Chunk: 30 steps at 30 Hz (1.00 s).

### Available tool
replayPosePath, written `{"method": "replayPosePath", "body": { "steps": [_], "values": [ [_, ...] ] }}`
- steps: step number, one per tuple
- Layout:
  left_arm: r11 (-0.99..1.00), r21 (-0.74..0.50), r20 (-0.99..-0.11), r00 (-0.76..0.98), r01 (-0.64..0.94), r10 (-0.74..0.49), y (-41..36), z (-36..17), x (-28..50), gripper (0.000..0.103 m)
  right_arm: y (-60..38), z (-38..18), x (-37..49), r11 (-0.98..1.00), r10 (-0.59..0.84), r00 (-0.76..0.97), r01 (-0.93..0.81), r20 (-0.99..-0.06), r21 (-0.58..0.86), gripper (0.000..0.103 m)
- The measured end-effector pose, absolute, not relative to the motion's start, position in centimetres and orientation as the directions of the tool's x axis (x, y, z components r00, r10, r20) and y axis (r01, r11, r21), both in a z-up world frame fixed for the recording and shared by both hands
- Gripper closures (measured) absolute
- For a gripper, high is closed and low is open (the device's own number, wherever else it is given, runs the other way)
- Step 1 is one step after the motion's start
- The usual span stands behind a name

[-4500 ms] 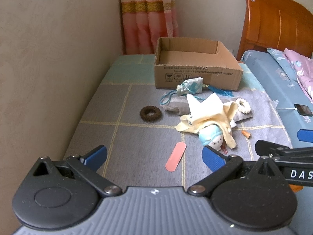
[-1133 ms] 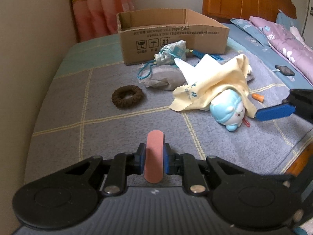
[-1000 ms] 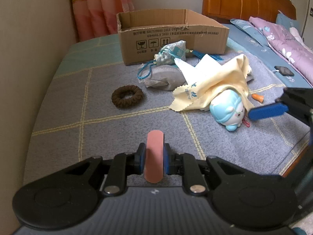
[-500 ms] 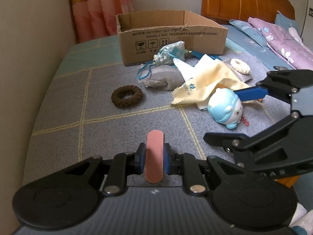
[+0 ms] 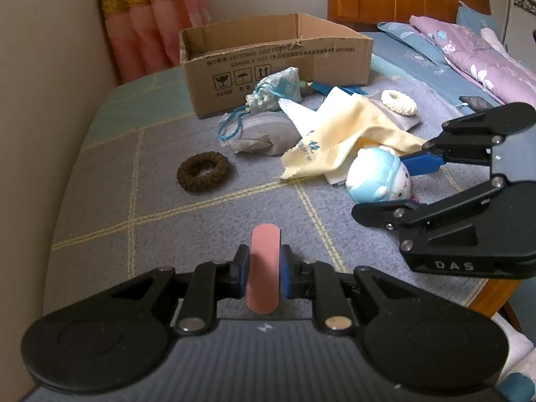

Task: Organize soft objects
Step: 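Grasp the light-blue plush doll with the right tool while the left holds the file, then carry the doll and file into the cardboard box and open both tools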

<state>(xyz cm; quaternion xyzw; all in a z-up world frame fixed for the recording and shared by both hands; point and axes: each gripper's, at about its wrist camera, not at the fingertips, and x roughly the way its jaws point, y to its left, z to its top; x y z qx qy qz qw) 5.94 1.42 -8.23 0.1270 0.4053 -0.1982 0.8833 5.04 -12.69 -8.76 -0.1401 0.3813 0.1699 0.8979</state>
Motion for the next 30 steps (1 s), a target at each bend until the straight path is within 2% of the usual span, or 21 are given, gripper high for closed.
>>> {"method": "replayPosePath", "body": {
  "steps": [17, 30],
  "values": [
    [0.876, 0.058, -0.727, 0.621, 0.479, -0.291, 0.8, -3.0, 5.4, 0.086, -14.5, -4.7, 3.7, 0.896, 0.256, 0.659, -0.437, -0.707, -0.083, 0.053],
    [0.851, 0.124, -0.630, 0.703, 0.511, -0.330, -3.2, 2.5, 12.2, 0.086, -18.0, 0.2, 6.1, 0.910, 0.240, 0.733, -0.399, -0.637, -0.115, 0.053]
  ]
}}
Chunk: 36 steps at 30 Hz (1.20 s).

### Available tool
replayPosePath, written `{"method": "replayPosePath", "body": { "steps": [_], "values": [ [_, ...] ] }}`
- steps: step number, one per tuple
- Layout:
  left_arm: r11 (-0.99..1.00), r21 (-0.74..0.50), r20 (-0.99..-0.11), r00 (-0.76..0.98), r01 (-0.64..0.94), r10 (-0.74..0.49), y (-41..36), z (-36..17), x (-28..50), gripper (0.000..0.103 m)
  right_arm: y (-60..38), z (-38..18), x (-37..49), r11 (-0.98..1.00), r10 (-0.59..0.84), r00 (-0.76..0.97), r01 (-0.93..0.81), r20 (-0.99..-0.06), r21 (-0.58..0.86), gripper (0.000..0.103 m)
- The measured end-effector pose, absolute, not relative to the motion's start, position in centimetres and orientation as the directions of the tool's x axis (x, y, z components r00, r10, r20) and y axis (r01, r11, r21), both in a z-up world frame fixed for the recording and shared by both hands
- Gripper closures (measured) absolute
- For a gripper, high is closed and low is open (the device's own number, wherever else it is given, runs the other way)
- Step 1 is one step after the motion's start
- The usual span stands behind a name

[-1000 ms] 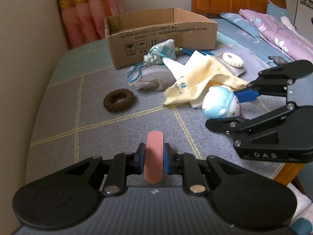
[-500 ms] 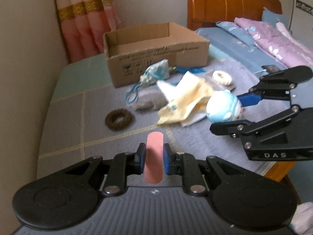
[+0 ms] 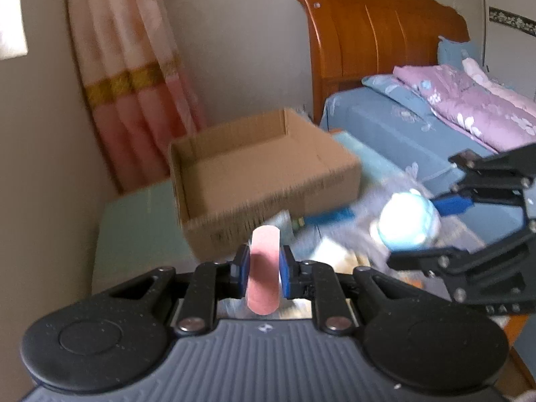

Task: Organize soft objects
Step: 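Carry the doll and file into the cardboard box and open both tools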

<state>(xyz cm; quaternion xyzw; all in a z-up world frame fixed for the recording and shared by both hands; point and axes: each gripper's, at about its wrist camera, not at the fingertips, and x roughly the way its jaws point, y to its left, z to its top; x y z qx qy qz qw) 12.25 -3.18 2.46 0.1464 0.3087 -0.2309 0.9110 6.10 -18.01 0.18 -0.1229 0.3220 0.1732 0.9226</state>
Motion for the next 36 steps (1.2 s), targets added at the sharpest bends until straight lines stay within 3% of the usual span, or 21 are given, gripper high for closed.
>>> {"method": "replayPosePath", "body": {
  "steps": [10, 12, 14, 15, 16, 17, 24, 36],
  "values": [
    [0.852, 0.134, -0.617, 0.715, 0.507, -0.328, -5.9, 3.6, 21.2, 0.086, -20.6, 2.0, 11.3, 0.932, 0.195, 0.780, -0.337, -0.594, -0.137, 0.053],
    [0.863, 0.130, -0.600, 0.731, 0.488, -0.324, -6.0, 3.4, 22.8, 0.081, -21.1, 2.2, 12.4, 0.937, 0.194, 0.783, -0.327, -0.591, -0.126, 0.053],
    [0.882, 0.126, -0.565, 0.764, 0.454, -0.312, -5.9, 2.9, 24.1, 0.061, -21.4, 2.2, 13.1, 0.939, 0.192, 0.785, -0.322, -0.590, -0.123, 0.053],
    [0.891, 0.117, -0.555, 0.773, 0.438, -0.307, -5.7, 2.7, 24.6, 0.036, -21.5, 2.3, 13.6, 0.940, 0.188, 0.786, -0.318, -0.589, -0.124, 0.053],
    [0.904, 0.109, -0.547, 0.784, 0.414, -0.293, -5.4, 2.5, 24.7, 0.017, -21.5, 2.3, 13.8, 0.941, 0.185, 0.788, -0.315, -0.587, -0.126, 0.053],
    [0.915, 0.101, -0.537, 0.796, 0.391, -0.281, -5.1, 2.4, 24.6, 0.014, -21.6, 2.3, 14.1, 0.941, 0.185, 0.788, -0.315, -0.587, -0.126, 0.053],
    [0.920, 0.072, -0.566, 0.775, 0.386, -0.281, -3.3, 2.7, 20.3, 0.002, -21.4, 2.1, 15.7, 0.943, 0.167, 0.782, -0.305, -0.600, -0.135, 0.053],
    [0.946, 0.144, -0.583, 0.797, 0.289, -0.155, -1.5, 1.4, 11.9, 0.001, -20.4, 2.8, 22.2, 0.952, 0.151, 0.734, -0.288, -0.662, -0.102, 0.053]
  ]
}}
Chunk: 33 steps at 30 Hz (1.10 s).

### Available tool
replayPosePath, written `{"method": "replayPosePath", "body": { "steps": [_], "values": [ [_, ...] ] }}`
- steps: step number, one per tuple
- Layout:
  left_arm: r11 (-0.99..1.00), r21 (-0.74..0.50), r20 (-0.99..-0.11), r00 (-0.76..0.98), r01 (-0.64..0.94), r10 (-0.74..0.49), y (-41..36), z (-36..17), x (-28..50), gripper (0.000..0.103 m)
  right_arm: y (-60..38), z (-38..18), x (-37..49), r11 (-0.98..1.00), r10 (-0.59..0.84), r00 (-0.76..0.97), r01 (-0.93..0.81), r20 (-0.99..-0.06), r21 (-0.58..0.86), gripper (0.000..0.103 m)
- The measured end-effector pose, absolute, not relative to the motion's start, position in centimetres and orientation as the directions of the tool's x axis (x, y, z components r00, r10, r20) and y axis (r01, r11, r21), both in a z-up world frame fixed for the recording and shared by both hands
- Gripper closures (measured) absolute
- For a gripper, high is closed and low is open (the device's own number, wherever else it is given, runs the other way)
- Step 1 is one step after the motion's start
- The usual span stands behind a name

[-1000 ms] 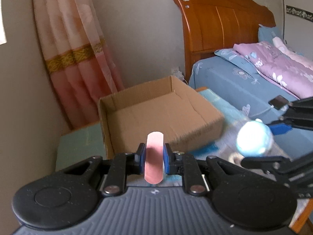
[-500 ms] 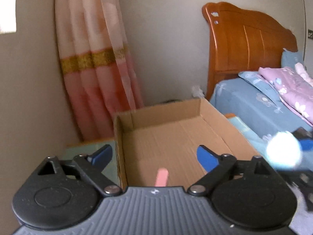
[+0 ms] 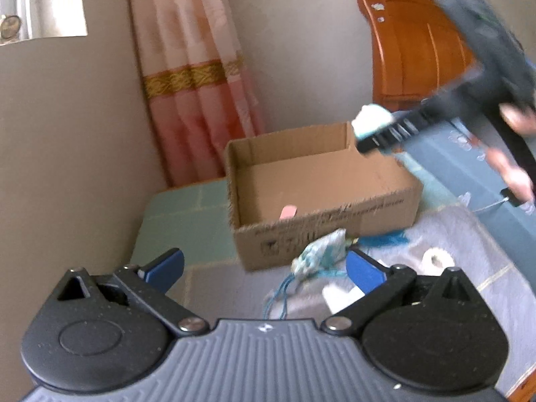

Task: Organize soft objects
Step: 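Carry the doll and file into the cardboard box and open both tools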

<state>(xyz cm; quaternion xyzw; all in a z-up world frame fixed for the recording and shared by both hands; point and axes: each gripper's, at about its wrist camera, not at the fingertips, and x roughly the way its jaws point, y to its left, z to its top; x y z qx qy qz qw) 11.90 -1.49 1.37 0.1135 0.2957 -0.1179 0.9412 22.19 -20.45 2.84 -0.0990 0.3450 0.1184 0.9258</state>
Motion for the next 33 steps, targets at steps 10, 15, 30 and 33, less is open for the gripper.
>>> {"method": "replayPosePath", "body": {
  "steps": [10, 15, 30, 33],
  "values": [
    [0.961, 0.147, -0.595, 0.797, 0.236, -0.105, -0.3, 0.5, 11.2, 0.001, -19.4, 2.4, 32.5, 0.964, 0.033, 0.727, -0.204, -0.686, -0.170, 0.041],
    [0.963, 0.134, -0.608, 0.787, 0.234, -0.107, 0.4, 0.1, 11.0, 0.001, -19.1, 2.5, 33.4, 0.968, 0.026, 0.737, -0.187, -0.676, -0.168, 0.009],
    [0.968, 0.117, -0.603, 0.790, 0.221, -0.107, 2.0, 0.7, 8.7, 0.001, -18.5, 6.2, 23.2, 0.962, 0.077, 0.759, -0.226, -0.647, -0.151, 0.000],
    [0.970, 0.114, -0.598, 0.795, 0.214, -0.105, 2.4, 0.6, 8.2, 0.001, -18.3, 6.5, 21.3, 0.962, 0.070, 0.762, -0.222, -0.644, -0.158, 0.000]
  ]
}}
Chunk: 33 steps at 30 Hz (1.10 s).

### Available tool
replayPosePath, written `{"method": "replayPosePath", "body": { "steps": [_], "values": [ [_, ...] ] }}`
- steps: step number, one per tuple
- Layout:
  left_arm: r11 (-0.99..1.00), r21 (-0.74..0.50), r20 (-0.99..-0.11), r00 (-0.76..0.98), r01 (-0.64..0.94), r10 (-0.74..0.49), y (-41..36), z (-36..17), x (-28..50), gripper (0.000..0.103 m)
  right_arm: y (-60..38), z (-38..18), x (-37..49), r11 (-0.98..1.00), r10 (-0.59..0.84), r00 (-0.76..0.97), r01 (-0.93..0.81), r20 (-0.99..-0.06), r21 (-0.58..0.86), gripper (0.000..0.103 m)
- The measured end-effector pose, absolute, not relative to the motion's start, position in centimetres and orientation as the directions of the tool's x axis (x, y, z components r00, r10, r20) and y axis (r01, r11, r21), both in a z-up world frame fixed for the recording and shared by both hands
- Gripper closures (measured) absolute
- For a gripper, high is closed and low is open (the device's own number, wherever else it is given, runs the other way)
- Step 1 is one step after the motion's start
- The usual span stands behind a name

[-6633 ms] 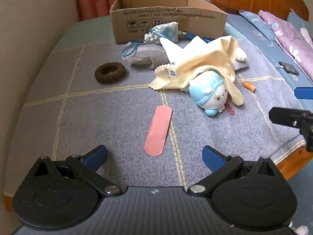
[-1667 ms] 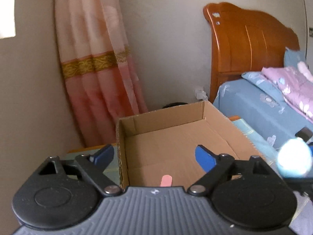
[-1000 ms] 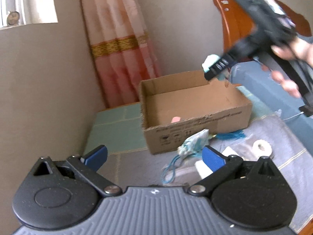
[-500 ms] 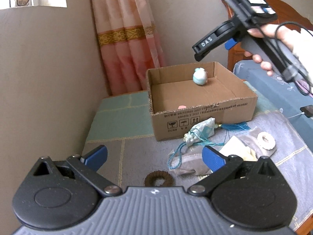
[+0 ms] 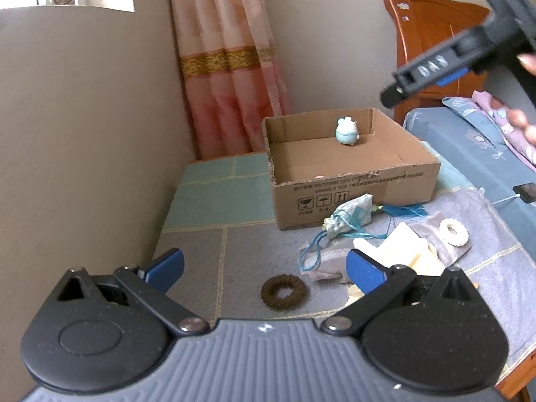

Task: Organize soft objects
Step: 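Carry the doll and file into the cardboard box and open both tools, then move both tools back over the bed toward the remaining items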

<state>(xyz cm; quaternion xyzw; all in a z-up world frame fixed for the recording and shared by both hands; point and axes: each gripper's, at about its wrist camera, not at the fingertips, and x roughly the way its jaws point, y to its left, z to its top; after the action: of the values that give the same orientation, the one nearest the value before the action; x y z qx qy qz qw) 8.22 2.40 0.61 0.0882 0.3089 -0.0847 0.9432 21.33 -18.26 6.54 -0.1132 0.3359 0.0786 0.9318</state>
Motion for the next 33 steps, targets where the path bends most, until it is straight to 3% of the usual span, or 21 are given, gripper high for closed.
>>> {"method": "replayPosePath", "body": {
  "steps": [14, 17, 33],
  "values": [
    [0.975, 0.073, -0.623, 0.773, 0.212, -0.121, 3.4, -0.6, 7.5, 0.001, -19.4, 0.6, 13.0, 0.981, 0.013, 0.754, -0.138, -0.657, -0.139, 0.000],
    [0.975, 0.065, -0.627, 0.768, 0.214, -0.127, 3.2, -0.8, 7.6, 0.001, -20.2, -0.6, 11.9, 0.990, 0.010, 0.735, -0.102, -0.678, -0.096, 0.000],
    [0.962, 0.055, -0.659, 0.734, 0.267, -0.166, 1.9, -2.0, 7.7, 0.001, -22.6, -7.3, 8.2, 0.986, -0.116, 0.609, -0.024, -0.785, -0.165, 0.000]
  ]
}}
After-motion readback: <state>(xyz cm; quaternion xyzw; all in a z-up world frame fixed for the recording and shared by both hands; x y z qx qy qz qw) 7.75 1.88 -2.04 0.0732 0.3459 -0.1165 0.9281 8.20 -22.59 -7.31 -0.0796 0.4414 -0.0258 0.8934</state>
